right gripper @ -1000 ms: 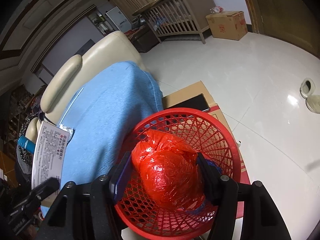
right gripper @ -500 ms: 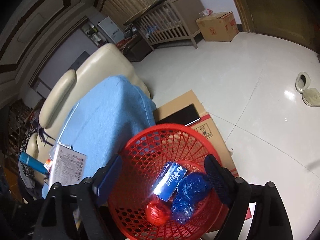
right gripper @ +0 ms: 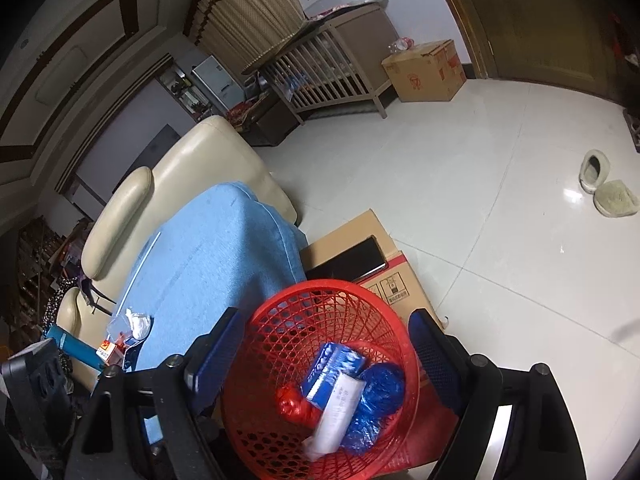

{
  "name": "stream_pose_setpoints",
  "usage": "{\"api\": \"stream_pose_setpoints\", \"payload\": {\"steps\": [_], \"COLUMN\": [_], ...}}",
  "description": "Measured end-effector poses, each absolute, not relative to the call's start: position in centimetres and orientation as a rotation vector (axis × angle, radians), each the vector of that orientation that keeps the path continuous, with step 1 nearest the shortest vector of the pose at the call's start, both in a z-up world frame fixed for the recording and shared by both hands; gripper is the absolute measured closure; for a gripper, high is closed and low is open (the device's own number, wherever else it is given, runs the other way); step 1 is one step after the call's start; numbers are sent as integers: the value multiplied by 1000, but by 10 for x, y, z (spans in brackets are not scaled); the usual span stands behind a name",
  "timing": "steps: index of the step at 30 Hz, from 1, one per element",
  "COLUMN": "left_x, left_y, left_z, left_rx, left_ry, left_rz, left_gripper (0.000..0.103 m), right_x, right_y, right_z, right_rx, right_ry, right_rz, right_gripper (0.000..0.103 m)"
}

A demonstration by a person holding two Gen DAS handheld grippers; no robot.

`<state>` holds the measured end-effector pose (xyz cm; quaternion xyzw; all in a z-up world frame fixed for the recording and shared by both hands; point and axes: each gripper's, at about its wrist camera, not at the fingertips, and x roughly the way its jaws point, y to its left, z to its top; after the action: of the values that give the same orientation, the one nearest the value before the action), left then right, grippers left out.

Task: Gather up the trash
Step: 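Carry the red bag and white leaflet to the red wastebasket and release both, then grasp the black garbage bags with the left tool while the right tool grasps white tissue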

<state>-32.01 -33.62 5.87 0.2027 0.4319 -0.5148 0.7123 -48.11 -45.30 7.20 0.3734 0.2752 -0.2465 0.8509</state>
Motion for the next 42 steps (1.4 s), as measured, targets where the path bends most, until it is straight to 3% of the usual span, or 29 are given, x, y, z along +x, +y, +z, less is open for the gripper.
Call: {"api": "stream_pose_setpoints", "payload": {"steps": [12, 27, 39, 40, 41, 42], "left_x": [-256, -144, -54, -50, -46, -42], "left_y": [-237, -68, -56, -55, -53, -51], "left_z": [88, 61, 34, 33, 31, 28], "left_rx": [247, -59, -110, -114, -119, -116], "left_ry": [887, 933, 963, 963, 960, 972], "left_rz": [-906, -435, -261, -266, -269, -262], "left_gripper": [32, 31, 31, 32, 50, 59], "right_x": [-444, -331, -255, -248, -239, -225], "right_y": [-419, -302, -236, -235, -234, -235], "right_z": [86, 84, 87, 89, 89, 89], "right_rx": [720, 554, 433, 432, 436, 447], "right_ry": [619, 787, 838, 834, 828, 825], "right_rz": [-434, -166, -33, -31, -28, -25], "right_gripper": [16, 16, 16, 16, 16, 16]}}
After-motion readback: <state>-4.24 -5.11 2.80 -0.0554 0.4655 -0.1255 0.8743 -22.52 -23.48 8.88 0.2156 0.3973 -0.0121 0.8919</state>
